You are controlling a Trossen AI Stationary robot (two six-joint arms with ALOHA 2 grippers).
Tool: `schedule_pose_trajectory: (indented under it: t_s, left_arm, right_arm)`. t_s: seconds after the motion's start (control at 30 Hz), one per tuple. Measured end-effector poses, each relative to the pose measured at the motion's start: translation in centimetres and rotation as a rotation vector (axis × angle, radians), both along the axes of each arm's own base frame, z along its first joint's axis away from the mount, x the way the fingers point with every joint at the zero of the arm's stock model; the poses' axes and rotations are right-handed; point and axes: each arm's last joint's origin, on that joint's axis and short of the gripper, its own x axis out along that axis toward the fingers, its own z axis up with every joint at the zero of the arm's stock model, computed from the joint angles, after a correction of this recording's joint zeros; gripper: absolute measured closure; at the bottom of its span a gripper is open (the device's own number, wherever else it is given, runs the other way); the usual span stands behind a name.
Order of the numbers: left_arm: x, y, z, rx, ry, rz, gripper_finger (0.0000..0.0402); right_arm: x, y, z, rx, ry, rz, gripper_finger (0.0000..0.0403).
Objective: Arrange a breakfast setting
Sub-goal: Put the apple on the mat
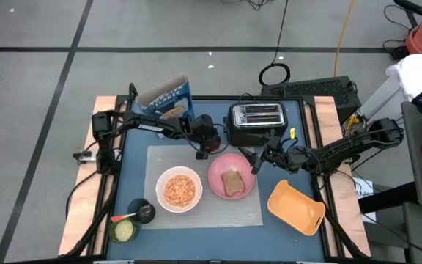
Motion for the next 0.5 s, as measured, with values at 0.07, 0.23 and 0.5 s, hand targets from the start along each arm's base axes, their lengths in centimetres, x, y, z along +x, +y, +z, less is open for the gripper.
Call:
schedule_pose_trajectory:
  t_s: [0.07,0.23,0.5]
  left_arm:
    - [0.06,0.01,-0.67,-0.013,0.018,0.008,0.0039]
    - [0.05,0.00,-1.17,-0.039,0.034,0.035,0.0041]
    - [0.08,0.01,-0.93,-0.096,0.013,0.111,0.0110]
  right_arm:
    - [0.00,0.00,-0.01,0.000,0.002,0.000,0.0083]
    - [0.01,0.00,-0.13,-0.003,0.014,0.000,0.0083]
    - [0.01,0.00,-0.14,-0.003,0.015,0.000,0.0083]
